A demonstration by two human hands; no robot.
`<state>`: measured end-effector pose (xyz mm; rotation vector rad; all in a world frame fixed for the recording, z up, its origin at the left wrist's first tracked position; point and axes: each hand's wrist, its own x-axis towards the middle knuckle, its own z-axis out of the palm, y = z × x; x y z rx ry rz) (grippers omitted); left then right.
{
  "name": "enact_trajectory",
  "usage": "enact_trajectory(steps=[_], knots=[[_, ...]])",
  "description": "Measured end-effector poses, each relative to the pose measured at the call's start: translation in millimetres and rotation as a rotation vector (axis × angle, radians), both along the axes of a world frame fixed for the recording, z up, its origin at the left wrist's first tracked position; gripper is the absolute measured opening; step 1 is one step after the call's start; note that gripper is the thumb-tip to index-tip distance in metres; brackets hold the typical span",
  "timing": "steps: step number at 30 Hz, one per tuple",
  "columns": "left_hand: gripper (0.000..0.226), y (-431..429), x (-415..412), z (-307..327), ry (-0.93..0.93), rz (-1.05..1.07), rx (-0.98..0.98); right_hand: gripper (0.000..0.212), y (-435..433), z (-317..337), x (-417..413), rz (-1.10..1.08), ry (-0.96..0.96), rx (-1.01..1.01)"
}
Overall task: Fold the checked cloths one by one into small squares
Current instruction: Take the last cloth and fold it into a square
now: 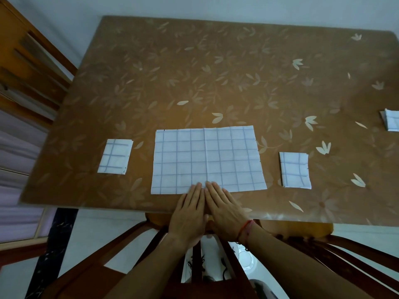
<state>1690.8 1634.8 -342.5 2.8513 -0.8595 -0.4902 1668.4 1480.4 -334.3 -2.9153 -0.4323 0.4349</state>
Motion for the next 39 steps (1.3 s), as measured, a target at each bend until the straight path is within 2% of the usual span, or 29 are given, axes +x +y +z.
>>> enact_trajectory(steps=[8,17,21,27,31,39], knots=[[0.069,24.6,-0.8,0.6,-0.011,0.126,0.055,0.078,-19.0,-0.1,-7.3,-0.033,0.065,-0.089],[0.086,67.1,1.0,0.2,0.044,0.271,0.115,0.082,-68.6,8.3,-31.1,-0.202,0.106,-0.204],[0.078,78.8,1.9,3.5,0.052,0.33,0.121,0.084,-87.1,5.2,-39.3,-0.273,0.118,-0.23],[0.072,65.6,3.2,10.7,0.071,0.37,0.1,0.084,-89.1,10.0,-36.7,-0.307,0.132,-0.185],[0.072,46.5,5.3,16.4,0.011,0.324,0.065,0.08,-92.1,26.4,-28.3,-0.306,0.142,-0.059],[0.059,-22.8,20.3,31.5,0.051,0.169,-0.098,0.052,-109.0,43.1,2.4,-0.374,0.15,0.111]])
